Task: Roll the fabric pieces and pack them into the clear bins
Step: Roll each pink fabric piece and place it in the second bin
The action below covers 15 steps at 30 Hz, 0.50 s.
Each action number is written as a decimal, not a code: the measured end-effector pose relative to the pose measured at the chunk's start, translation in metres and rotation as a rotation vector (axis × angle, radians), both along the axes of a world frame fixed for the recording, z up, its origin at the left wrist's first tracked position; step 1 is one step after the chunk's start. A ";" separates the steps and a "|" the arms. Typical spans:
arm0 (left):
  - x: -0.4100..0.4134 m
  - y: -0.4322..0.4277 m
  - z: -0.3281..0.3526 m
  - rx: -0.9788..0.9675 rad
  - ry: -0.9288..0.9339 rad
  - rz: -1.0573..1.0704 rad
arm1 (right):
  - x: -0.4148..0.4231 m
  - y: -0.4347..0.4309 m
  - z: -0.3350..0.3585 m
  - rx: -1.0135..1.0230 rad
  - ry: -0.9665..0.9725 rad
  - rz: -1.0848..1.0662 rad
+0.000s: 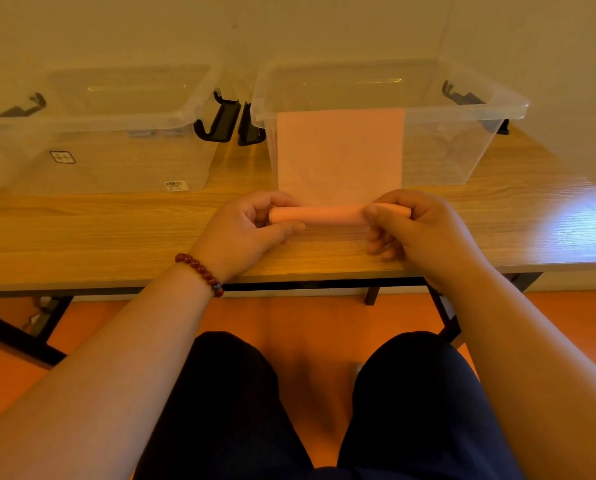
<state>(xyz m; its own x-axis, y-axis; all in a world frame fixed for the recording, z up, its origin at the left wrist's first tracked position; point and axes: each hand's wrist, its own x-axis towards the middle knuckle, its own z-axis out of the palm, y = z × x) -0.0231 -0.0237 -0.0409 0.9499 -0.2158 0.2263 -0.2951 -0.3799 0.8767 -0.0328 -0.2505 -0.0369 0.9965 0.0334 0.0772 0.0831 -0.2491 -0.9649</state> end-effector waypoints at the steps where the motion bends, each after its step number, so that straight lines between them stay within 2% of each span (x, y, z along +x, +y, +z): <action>1: 0.000 0.000 0.000 -0.002 0.005 -0.004 | 0.000 0.000 0.001 0.000 0.008 0.007; 6: -0.001 -0.001 0.001 -0.038 0.029 -0.028 | -0.001 -0.004 0.002 -0.073 0.012 0.048; 15: -0.001 -0.001 0.001 -0.012 0.025 -0.007 | 0.001 -0.002 0.001 -0.021 0.006 0.060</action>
<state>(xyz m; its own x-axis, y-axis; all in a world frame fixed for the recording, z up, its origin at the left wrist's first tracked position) -0.0238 -0.0249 -0.0398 0.9539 -0.2197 0.2045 -0.2752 -0.3676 0.8883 -0.0320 -0.2528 -0.0359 0.9931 0.0943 0.0702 0.0929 -0.2639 -0.9601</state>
